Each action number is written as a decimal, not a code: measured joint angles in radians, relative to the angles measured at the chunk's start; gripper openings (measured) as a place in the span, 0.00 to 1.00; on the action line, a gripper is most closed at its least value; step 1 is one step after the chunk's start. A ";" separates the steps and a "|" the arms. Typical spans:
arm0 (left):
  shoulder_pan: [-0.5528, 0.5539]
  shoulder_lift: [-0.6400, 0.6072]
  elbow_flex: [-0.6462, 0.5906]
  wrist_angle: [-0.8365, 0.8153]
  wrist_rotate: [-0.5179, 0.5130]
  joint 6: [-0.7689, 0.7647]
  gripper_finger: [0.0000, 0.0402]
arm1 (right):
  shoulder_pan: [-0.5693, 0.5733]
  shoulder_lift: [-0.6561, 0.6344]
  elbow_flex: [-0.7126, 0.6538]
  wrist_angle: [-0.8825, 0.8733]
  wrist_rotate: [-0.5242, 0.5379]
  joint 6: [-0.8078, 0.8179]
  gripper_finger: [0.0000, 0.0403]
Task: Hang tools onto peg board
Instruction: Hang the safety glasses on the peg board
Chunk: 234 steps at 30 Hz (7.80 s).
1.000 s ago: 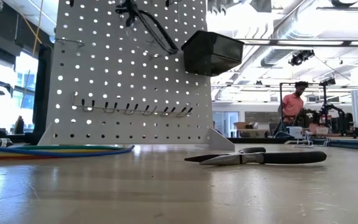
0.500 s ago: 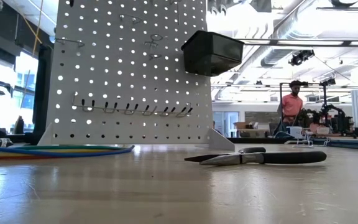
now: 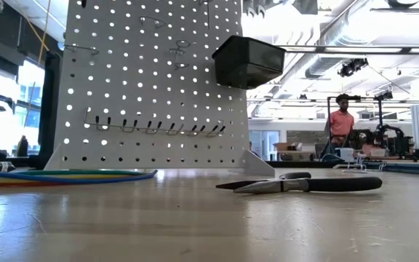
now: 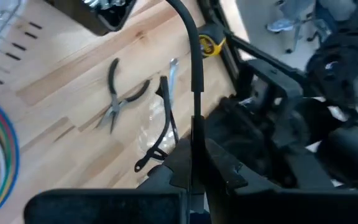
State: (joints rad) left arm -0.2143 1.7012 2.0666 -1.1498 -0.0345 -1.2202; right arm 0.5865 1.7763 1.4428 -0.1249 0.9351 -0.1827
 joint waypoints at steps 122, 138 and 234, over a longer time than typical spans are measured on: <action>-0.809 -0.019 -0.001 0.157 -1.297 -0.088 0.16 | -0.210 -0.039 -0.031 0.128 -0.469 0.395 0.08; -0.807 -0.019 -0.001 0.164 -1.323 -0.087 0.16 | -0.218 -0.050 -0.125 0.268 -0.456 0.475 0.08; -0.814 -0.033 0.000 0.226 -1.316 0.220 0.16 | -0.364 -0.127 -0.198 0.259 -0.855 0.814 0.08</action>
State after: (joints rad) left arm -1.0279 1.6680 2.0663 -0.9234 -1.3503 -1.0004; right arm 0.2226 1.6493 1.2451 0.1339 0.0805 0.6313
